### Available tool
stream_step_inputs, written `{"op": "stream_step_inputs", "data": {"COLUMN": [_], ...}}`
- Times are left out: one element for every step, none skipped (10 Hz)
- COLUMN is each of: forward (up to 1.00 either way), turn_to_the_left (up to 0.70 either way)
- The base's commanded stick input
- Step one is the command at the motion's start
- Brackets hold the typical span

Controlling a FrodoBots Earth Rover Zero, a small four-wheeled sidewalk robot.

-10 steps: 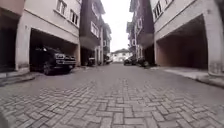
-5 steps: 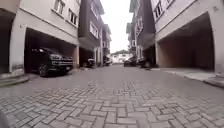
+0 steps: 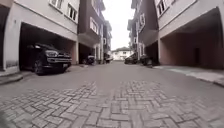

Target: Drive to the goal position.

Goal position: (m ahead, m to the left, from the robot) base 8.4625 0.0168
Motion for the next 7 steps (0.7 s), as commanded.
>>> {"op": "stream_step_inputs", "data": {"forward": [0.7, 0.7, 0.7, 0.7, 0.7, 0.7, 0.7], "turn_to_the_left": [0.0, 0.0, 0.0, 0.0, 0.0, 0.0, 0.0]}}
